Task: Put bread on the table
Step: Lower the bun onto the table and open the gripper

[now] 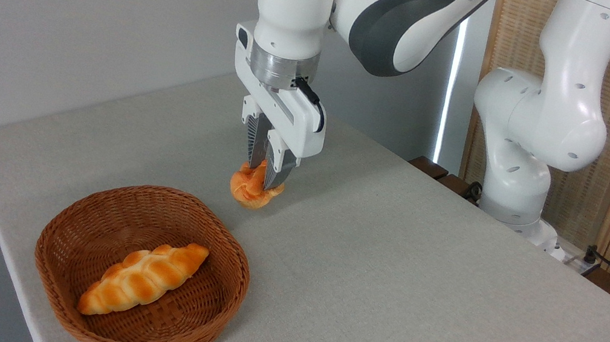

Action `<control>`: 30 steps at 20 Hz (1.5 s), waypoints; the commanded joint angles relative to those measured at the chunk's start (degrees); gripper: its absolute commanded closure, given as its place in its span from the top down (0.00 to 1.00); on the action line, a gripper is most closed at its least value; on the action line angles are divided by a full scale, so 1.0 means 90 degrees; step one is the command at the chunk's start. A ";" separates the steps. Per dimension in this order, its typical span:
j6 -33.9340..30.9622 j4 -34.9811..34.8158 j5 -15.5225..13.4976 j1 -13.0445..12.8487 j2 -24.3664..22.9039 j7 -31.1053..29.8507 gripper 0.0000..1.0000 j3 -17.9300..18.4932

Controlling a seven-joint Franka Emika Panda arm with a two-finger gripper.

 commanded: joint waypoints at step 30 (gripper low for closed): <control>-0.2410 0.4216 0.1657 0.0123 0.1810 -0.0919 1.00 0.0441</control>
